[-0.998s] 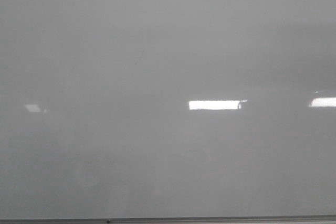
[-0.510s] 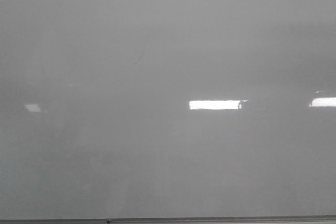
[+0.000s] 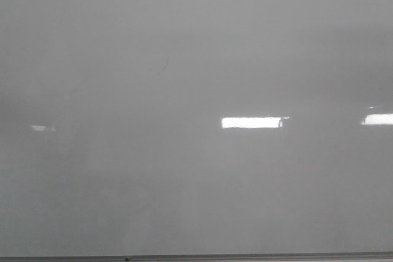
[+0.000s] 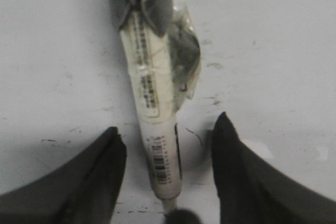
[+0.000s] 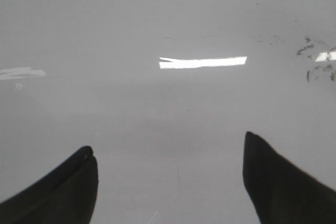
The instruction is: Write number 6 on whiteboard
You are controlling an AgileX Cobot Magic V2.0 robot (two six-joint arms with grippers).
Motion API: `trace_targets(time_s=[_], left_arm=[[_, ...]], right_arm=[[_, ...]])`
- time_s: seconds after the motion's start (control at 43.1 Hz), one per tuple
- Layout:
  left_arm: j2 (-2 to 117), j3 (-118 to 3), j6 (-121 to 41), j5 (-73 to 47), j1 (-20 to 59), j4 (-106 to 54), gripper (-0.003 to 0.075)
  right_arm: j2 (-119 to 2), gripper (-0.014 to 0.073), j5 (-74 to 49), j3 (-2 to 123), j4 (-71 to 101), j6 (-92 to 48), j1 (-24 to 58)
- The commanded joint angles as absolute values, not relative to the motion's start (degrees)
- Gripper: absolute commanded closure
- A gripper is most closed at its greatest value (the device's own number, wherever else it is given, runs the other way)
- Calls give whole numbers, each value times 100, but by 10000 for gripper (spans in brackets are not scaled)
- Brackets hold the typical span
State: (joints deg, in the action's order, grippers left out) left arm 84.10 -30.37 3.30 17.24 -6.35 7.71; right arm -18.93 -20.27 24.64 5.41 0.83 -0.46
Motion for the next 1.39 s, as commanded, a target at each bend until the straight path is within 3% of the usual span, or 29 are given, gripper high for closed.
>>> trace_targets(time_s=[0.0, 0.116, 0.255, 0.371, 0.51, 0.673, 0.789, 1.114, 1.369], left_arm=[[8286, -3202, 383, 2154, -639, 699, 530], [8286, -3202, 383, 2131, -639, 741, 649], [8196, -3202, 371, 2014, -639, 784, 733], [7775, -3202, 371, 1611, -490, 784, 741], [7227, -3630, 371, 49, -35, 784, 741], [7077, -4563, -104, -2397, 1067, 784, 741], [7077, -5120, -929, -3398, 2196, 784, 741], [7077, -5423, -2540, -3546, 4633, 784, 741], [7077, -5423, -2597, -3408, 5804, 1378, 741]], right_arm=[[-1972, 2, -1602, 2671, 563, 77, -39], [-1972, 2, -1602, 2671, 563, 77, -39], [-1972, 2, -1602, 2671, 563, 77, -39], [-1972, 2, -1609, 2671, 563, 77, -39], [-2057, 2, -1709, 2719, 563, 69, -23], [-2529, 2, -2237, 3106, 563, -228, 167], [-2998, 2, -2692, 3468, 563, -442, 499], [-4184, 2, -3788, 4412, 1237, -2229, 2322], [-4828, 1, -3860, 4773, 1786, -3805, 3969]])
